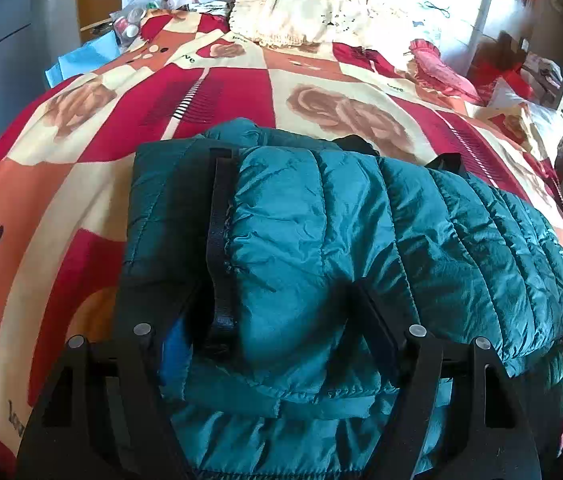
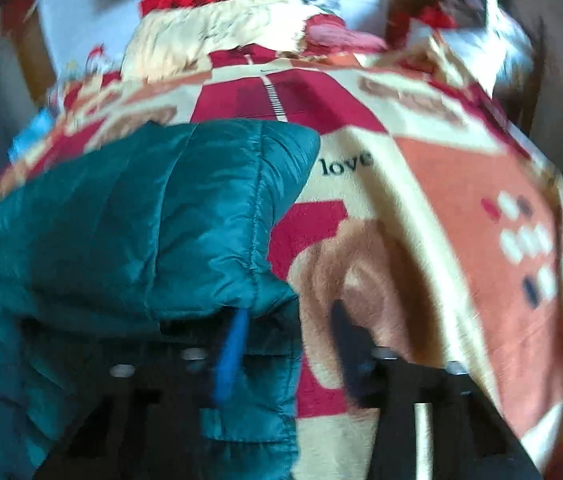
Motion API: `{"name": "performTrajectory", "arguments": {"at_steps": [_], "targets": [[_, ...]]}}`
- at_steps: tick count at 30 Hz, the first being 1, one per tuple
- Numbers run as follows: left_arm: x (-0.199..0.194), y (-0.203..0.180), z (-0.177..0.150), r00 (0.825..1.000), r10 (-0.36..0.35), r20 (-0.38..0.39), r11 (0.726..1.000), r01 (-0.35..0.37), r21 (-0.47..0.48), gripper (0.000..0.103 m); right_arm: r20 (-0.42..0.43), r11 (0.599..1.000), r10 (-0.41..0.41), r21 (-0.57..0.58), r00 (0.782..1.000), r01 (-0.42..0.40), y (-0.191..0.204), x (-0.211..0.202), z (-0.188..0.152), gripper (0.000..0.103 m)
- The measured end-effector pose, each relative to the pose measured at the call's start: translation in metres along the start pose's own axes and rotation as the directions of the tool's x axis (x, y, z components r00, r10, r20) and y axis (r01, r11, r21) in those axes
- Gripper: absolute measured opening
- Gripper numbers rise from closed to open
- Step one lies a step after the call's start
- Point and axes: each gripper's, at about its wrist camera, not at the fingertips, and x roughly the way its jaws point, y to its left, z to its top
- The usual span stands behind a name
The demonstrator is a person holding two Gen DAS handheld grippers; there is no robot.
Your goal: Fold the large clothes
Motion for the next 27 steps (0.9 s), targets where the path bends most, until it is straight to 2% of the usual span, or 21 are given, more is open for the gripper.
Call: {"name": "performTrajectory", "arguments": {"at_steps": [2,3,6,8,11,12,13,15,23,27], "targets": [[0.001,0.0,-0.002,1.0,0.003,0.006,1.0,-0.004,0.007,0.078,0.008,0.997,0.018,0.069,1.0,-0.018,-0.008,0.001,-0.004,0.022],[0.002,0.0,-0.002,1.0,0.001,0.007,1.0,-0.001,0.006,0.078,0.0,0.995,0.012,0.094,1.0,-0.012,-0.013,0.003,-0.007,0.014],[0.002,0.002,0.0,1.0,-0.006,0.0,1.0,0.006,0.002,0.078,-0.026,0.99,0.031,0.136,0.999,-0.027,-0.018,0.004,-0.012,0.014],[-0.003,0.004,0.003,1.0,-0.013,-0.002,1.0,0.013,-0.005,0.078,-0.001,0.995,0.037,0.095,0.999,-0.036,-0.011,-0.01,-0.011,0.014],[-0.019,0.007,0.007,0.998,-0.038,0.045,0.999,0.039,-0.024,0.078,0.033,0.998,-0.011,0.064,0.999,0.009,-0.004,-0.034,-0.003,0.014],[-0.027,0.007,0.009,0.996,-0.045,0.071,0.999,0.047,-0.028,0.078,0.041,0.998,-0.005,0.065,0.999,0.003,-0.002,-0.039,0.001,0.021],[-0.03,0.006,0.01,0.995,-0.048,0.082,0.998,0.051,-0.028,0.078,0.05,0.998,0.017,0.062,0.999,-0.02,0.003,-0.045,0.005,0.041],[-0.035,0.002,0.014,0.994,-0.062,0.091,0.998,0.064,-0.018,0.078,0.051,0.998,0.045,0.049,0.998,-0.048,0.012,-0.047,0.013,0.06],[-0.004,-0.012,0.001,1.0,0.012,0.018,0.997,-0.013,0.072,0.078,0.019,0.998,0.052,-0.019,0.998,-0.051,0.062,-0.013,0.03,0.06],[0.004,-0.009,-0.004,1.0,0.006,0.031,0.998,-0.008,0.064,0.086,-0.031,0.996,-0.037,-0.086,0.999,0.034,0.072,0.02,0.024,0.061]]}}
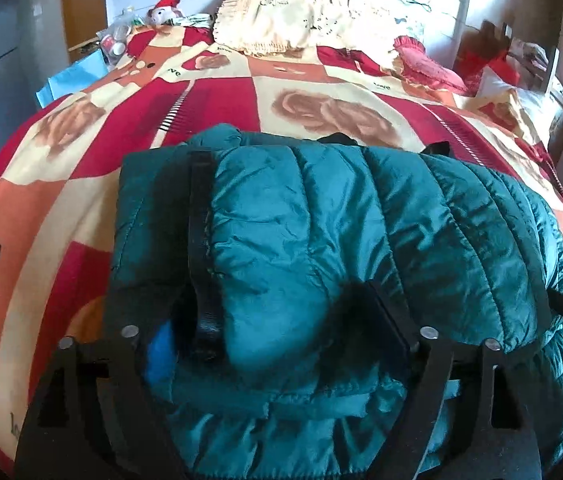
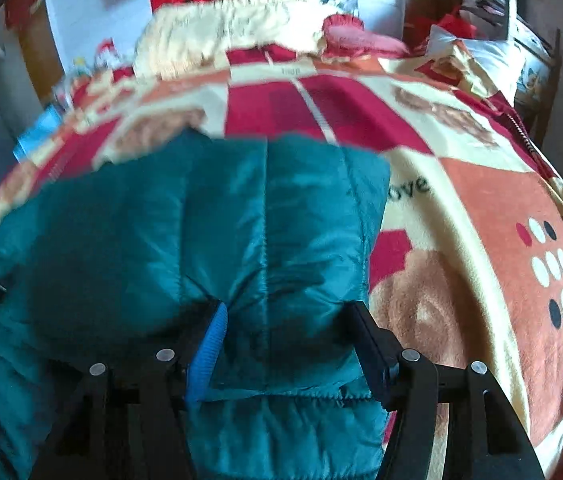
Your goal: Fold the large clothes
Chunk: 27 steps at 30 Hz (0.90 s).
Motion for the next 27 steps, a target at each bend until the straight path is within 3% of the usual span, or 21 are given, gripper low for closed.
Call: {"name": "performTrajectory", "arguments": {"at_steps": [4,9,13,27], "targets": [[0.001,0.002,0.001,1.0,-0.005,-0.009,1.0,0.005,-0.009,0.086,-0.003,0.999,0.033,0.032,0.999,-0.033,-0.011,0.0,-0.003,0.063],[-0.012,0.004,0.002,1.0,0.008,-0.016,1.0,-0.008,-0.013,0.086,0.009,0.994,0.063,0.09,0.998,-0.064,-0.026,-0.028,-0.008,0.063],[-0.033,0.005,-0.003,1.0,0.012,-0.001,1.0,-0.012,0.002,0.086,0.001,0.995,0.062,0.073,0.998,-0.062,-0.029,-0.047,-0.021,0.063],[-0.109,0.035,-0.06,0.999,0.013,0.029,1.0,-0.013,-0.006,0.086,-0.039,0.994,0.07,0.085,0.997,-0.066,-0.038,-0.082,-0.079,0.063]]}}
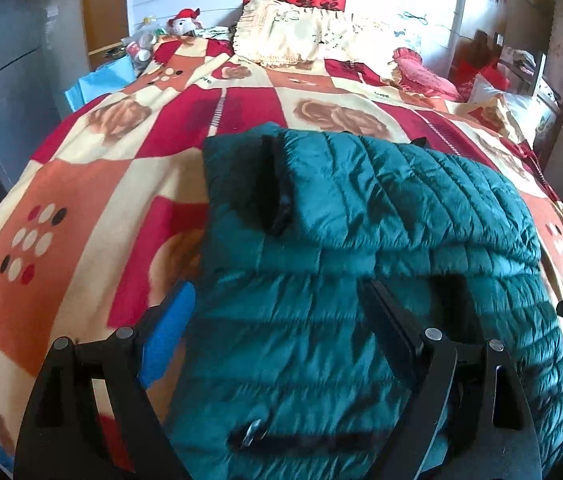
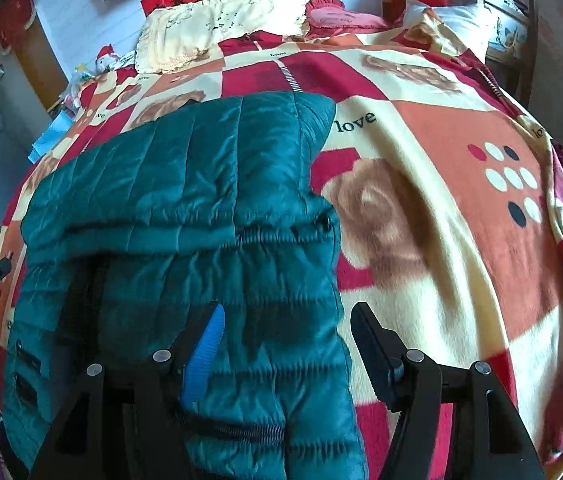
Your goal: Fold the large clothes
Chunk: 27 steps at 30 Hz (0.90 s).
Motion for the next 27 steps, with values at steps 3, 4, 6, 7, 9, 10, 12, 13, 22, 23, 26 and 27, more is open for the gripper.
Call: {"name": "performTrajectory", "arguments": {"at_steps": [3,4,6,7,9,10,12,13,22,23,26,27], "targets": [[-0.008,0.006,-0.011,1.0,0.012,-0.003,1.0,-0.012,-0.01,0.086,-0.004,1.0,-0.002,0.004,1.0,0.002,0.001,-0.003,-0.006,0.063],[-0.009,0.008,-0.013,1.0,0.015,-0.004,1.0,-0.015,-0.012,0.086,-0.006,1.0,-0.004,0.005,1.0,0.004,0.001,-0.003,-0.008,0.063],[-0.013,0.012,-0.019,1.0,0.019,-0.007,1.0,-0.02,-0.02,0.086,-0.007,1.0,-0.016,-0.001,1.0,0.016,0.004,-0.004,-0.011,0.063],[-0.015,0.013,-0.022,1.0,0.022,-0.008,0.999,-0.022,-0.024,0.086,-0.007,1.0,-0.021,-0.005,1.0,0.021,0.005,-0.004,-0.012,0.063],[-0.019,0.017,-0.027,1.0,0.024,-0.01,0.999,-0.024,-0.034,0.086,-0.009,1.0,-0.023,-0.01,1.0,0.023,0.008,-0.005,-0.015,0.063],[-0.022,0.02,-0.031,1.0,0.024,-0.011,0.999,-0.024,-0.038,0.086,-0.013,1.0,-0.021,-0.014,1.0,0.021,0.01,-0.006,-0.018,0.063],[-0.026,0.022,-0.036,1.0,0.027,-0.014,0.999,-0.027,-0.043,0.086,-0.02,0.999,-0.028,-0.022,0.999,0.028,0.012,-0.007,-0.021,0.063],[-0.027,0.022,-0.038,1.0,0.028,-0.014,0.999,-0.028,-0.043,0.086,-0.024,0.999,-0.032,-0.026,0.999,0.031,0.013,-0.008,-0.024,0.063],[-0.045,0.026,-0.065,0.999,0.023,-0.032,0.998,-0.025,-0.049,0.086,-0.044,0.999,-0.039,-0.034,0.998,0.037,0.014,-0.018,-0.047,0.065],[-0.047,0.027,-0.067,0.999,0.023,-0.033,0.998,-0.025,-0.05,0.086,-0.048,0.999,-0.037,-0.035,0.998,0.036,0.014,-0.019,-0.05,0.065],[-0.053,0.027,-0.076,0.999,0.023,-0.036,0.999,-0.025,-0.048,0.086,-0.058,0.999,-0.034,-0.038,0.998,0.032,0.012,-0.023,-0.061,0.066],[-0.055,0.027,-0.08,0.999,0.02,-0.041,0.999,-0.022,-0.047,0.086,-0.061,0.999,-0.034,-0.041,0.998,0.031,0.011,-0.026,-0.066,0.067]]}}
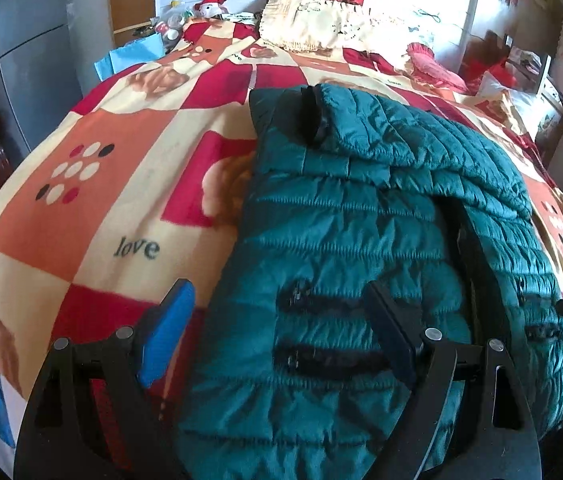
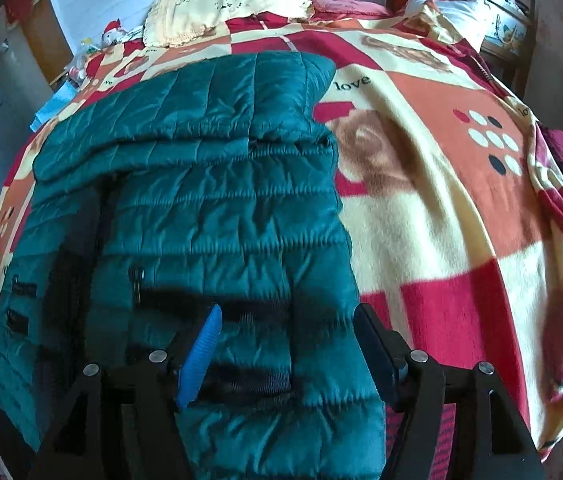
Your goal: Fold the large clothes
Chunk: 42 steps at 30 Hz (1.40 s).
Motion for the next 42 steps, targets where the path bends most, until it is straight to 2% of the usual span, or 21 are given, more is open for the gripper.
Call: {"name": "performTrajectory", "arguments": {"at_steps": [7,18,28,42], "targets": [[-0.013,0.004,-0.021,1.0,-0.011,-0.006,1.0,0.011,0.003,0.086,-0.019,1.0,0.007,-0.014,1.0,-0.007,-0.004,-0.01,-0.025,0.069],[-0.021,0.015,-0.047,0.998,-0.036,-0.055,0.999,0.036,-0.007,0.086,-0.03,0.999,0.026,-0.024,0.999,-0.027,-0.007,-0.024,-0.054,0.076],[-0.028,0.026,-0.062,0.996,-0.021,-0.081,1.0,0.021,0.009,0.086,-0.067,1.0,0.024,-0.01,0.997,-0.025,-0.022,-0.026,-0.07,0.077],[-0.03,0.073,-0.078,0.984,-0.098,-0.152,0.99,0.08,-0.12,0.086,-0.088,0.999,0.031,0.031,0.996,-0.029,-0.044,-0.025,-0.078,0.079]]}}
